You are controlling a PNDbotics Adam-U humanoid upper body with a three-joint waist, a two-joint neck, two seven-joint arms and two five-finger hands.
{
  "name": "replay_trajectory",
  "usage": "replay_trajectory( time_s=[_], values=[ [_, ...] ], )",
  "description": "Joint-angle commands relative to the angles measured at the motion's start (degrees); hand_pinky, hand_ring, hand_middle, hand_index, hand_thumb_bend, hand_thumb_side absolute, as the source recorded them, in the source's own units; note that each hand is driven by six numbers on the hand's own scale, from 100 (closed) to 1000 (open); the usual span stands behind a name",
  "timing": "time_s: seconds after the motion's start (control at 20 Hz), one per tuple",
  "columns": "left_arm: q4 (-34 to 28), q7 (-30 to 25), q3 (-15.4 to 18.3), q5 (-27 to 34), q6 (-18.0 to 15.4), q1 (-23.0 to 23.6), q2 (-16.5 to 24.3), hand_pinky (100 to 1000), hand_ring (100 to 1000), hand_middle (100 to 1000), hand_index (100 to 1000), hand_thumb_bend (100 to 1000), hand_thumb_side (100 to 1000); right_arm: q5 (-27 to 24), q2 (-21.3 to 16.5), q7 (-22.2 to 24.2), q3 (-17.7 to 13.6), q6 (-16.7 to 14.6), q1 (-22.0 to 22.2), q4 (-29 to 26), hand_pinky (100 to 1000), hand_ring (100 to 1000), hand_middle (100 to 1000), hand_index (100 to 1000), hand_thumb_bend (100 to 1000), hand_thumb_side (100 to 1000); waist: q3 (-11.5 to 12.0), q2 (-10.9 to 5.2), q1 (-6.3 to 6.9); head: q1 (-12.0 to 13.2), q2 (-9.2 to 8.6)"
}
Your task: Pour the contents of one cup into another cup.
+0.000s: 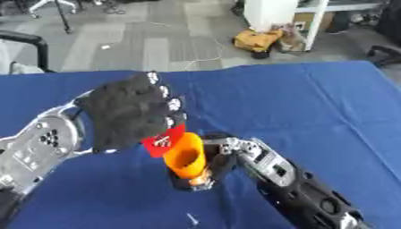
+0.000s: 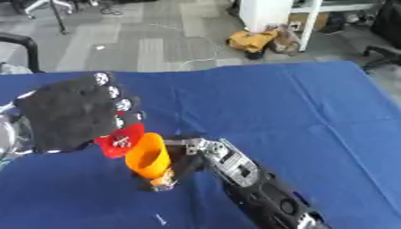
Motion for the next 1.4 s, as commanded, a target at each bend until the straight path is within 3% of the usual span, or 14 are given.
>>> replay_trajectory(
  time_s=[0.05,1.4],
  values=[
    [-0.05,0.49,0.58,-0.5,0.05,-0.8,0.42,310,314,296,694,532,100,-0.34,-0.27,0.17,-0.57,0.01,-0.68,-0.55,319,543,271,457,106,100,-0.08,-0.7,0.08,0.0,-0.11],
    [-2.11,-0.29,1.29,-1.13,-0.41,-1.39,1.22,316,317,297,693,535,100,-0.3,-0.24,0.37,-0.7,0.05,-0.51,-0.35,319,545,270,455,107,100,-0.13,-0.83,0.28,-0.2,-0.14]
  ],
)
